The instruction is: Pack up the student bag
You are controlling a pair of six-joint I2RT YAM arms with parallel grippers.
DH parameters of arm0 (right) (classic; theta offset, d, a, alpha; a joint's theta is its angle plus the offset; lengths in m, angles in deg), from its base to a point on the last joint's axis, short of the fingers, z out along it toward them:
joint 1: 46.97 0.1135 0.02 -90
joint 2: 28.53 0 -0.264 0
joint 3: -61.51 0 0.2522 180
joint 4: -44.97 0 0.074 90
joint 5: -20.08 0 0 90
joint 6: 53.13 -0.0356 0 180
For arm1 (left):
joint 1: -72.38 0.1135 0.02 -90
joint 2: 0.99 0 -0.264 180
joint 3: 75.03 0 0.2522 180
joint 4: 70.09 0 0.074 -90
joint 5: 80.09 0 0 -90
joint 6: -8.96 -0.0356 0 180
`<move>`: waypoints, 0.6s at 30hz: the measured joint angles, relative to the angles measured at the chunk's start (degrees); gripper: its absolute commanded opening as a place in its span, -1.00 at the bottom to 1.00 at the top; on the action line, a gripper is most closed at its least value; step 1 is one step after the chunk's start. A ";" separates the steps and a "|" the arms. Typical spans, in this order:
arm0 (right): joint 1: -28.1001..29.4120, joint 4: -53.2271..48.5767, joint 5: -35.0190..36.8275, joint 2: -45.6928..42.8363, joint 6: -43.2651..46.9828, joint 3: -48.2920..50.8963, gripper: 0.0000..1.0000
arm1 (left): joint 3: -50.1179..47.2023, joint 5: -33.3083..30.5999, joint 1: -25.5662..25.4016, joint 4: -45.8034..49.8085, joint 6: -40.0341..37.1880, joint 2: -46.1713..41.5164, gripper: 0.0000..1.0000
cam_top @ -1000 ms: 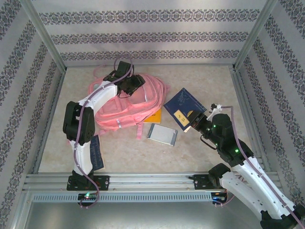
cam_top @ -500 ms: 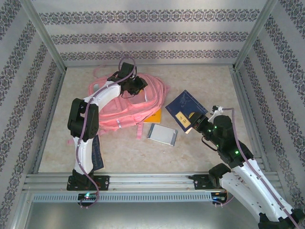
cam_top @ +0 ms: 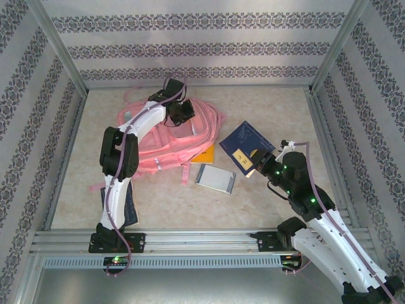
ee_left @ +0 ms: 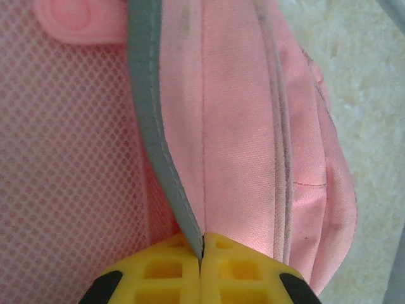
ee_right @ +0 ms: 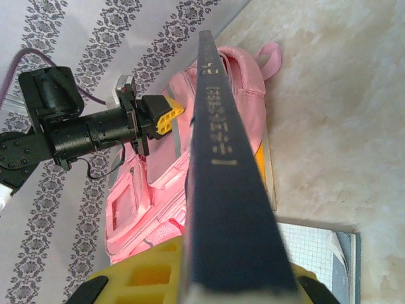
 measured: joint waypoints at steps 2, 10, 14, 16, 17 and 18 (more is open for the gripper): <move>0.00 -0.33 0.00 -0.39 0.46 0.00 -1.00 | 2.43 -0.81 -0.37 2.34 -1.25 0.31 -1.00; -1.14 -4.37 -0.31 1.90 4.09 -2.23 -1.00 | 10.95 -3.28 -0.63 12.57 -7.80 -1.86 -1.00; -2.36 -8.46 -0.42 5.40 7.50 -7.06 -1.00 | 9.46 -4.33 -0.61 14.47 -9.97 -8.24 -1.00; -3.56 -10.27 -0.59 6.93 9.31 -9.75 -1.00 | 8.68 -4.55 -0.55 15.43 -10.88 -12.20 -1.00; -4.28 -11.32 -0.76 7.85 10.10 -11.21 -1.00 | 8.41 -4.52 -0.48 15.82 -11.43 -14.29 -1.00; -4.90 -12.22 -0.92 8.66 10.80 -12.39 -1.00 | 8.33 -4.46 -0.37 16.20 -11.96 -15.85 -1.00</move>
